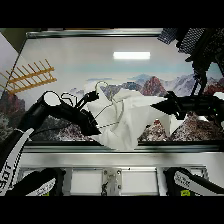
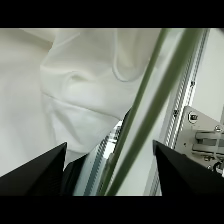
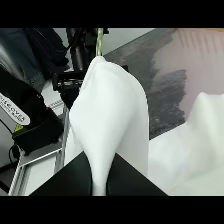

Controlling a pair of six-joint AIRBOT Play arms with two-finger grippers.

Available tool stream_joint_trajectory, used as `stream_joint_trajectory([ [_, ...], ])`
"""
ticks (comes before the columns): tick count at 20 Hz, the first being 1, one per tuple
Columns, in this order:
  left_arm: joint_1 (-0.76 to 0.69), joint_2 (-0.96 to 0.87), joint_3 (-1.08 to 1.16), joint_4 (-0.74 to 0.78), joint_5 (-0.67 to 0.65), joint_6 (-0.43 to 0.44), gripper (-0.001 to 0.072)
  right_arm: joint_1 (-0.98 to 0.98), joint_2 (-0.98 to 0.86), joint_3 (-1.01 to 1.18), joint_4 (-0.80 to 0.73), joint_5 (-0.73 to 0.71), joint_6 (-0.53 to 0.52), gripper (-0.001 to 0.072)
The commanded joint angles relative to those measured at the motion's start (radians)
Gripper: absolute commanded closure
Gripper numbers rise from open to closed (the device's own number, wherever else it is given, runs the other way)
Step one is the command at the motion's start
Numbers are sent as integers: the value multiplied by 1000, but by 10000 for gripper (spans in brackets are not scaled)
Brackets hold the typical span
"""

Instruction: Fold the clothes and pants, and hang the long-sleeved shirts on hangers.

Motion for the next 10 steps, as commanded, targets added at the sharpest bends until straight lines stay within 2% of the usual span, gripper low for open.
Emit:
stream_joint_trajectory([
  [1,17,1,0,1,-6,-31,130,2,1,0,15,-13,0,701],
  [6,-2,1,0,-7,-2,-32,131,24,0,0,79,-36,-26,701],
  [10,61,23,1,-72,31,-34,131,30,1,0,91,-55,-25,701],
])
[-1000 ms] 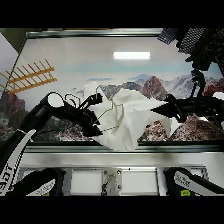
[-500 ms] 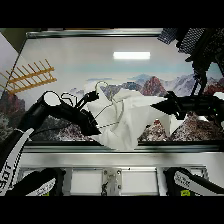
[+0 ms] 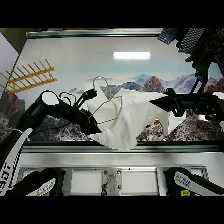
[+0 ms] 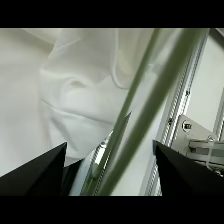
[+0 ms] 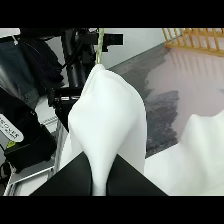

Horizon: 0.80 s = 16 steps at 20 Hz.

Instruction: Fold the clothes and pants, and hang the long-sleeved shirts on hangers.

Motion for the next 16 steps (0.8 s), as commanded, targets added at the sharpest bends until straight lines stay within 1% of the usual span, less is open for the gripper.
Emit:
stream_joint_trajectory([
  [1,58,31,1,-32,33,-1,131,5,1,0,16,-23,-5,701],
  [6,170,97,1,-32,26,-2,130,5,1,0,16,-26,-2,701],
  [7,189,112,1,-32,32,-16,131,5,1,0,16,-26,-2,701],
  [8,215,129,1,-32,48,-54,131,5,1,0,17,-26,-2,701],
  [10,278,180,1,-32,93,-157,131,3,1,0,19,-26,-2,701],
  [13,370,283,-2,-31,124,-367,132,3,9,0,20,-56,-3,701],
  [14,382,319,-9,-32,127,-426,134,3,14,1,21,-77,-2,701],
  [15,383,362,-35,-31,142,-480,154,3,23,1,21,-99,-3,701],
  [16,376,403,-74,-30,162,-527,154,3,31,1,21,-112,-3,701],
])
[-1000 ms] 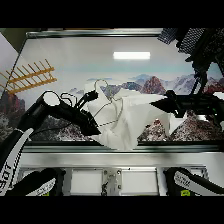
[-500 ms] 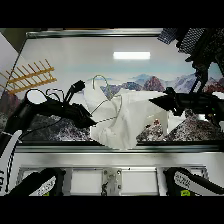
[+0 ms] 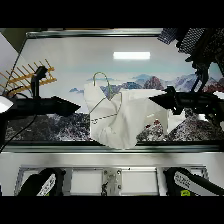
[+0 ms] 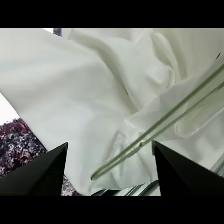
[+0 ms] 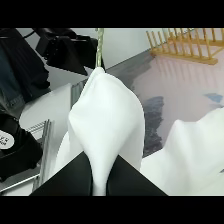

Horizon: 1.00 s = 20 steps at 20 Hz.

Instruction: Fold the clothes and pants, and hang the long-sleeved shirts on hangers.

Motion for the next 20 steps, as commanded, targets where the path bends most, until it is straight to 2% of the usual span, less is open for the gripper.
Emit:
stream_joint_trajectory([
  [1,9,140,-98,11,74,-251,155,0,24,1,1,-60,0,701],
  [5,-165,267,-314,54,275,-574,154,0,51,1,1,-91,0,700],
  [9,-414,270,-418,53,528,-776,154,0,55,1,1,-90,1,701],
  [12,-560,173,-402,50,663,-836,154,0,55,1,2,-90,1,701],
  [14,-614,86,-362,50,698,-855,153,0,55,1,1,-87,1,701],
  [20,-624,-92,-235,44,627,-856,153,0,55,1,1,-87,1,700],
])
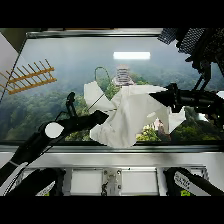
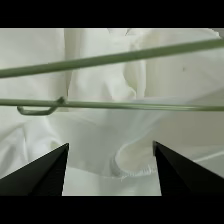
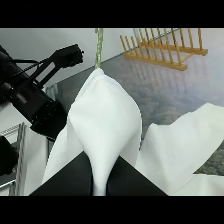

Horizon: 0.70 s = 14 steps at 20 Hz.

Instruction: Fold the clothes and pants, and hang the long-sleeved shirts on hangers.

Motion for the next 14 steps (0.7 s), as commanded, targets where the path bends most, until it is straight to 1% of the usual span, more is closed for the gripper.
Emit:
stream_joint_trajectory([
  [1,-16,-89,60,-1,-46,-13,153,0,1,1,0,1,0,700],
  [4,-51,-123,80,-2,-64,0,153,0,1,1,0,1,0,700],
  [8,-129,-155,92,0,-35,2,153,0,0,1,0,1,0,700],
  [14,-148,-158,92,7,-29,1,154,0,0,1,-1,0,0,699],
])
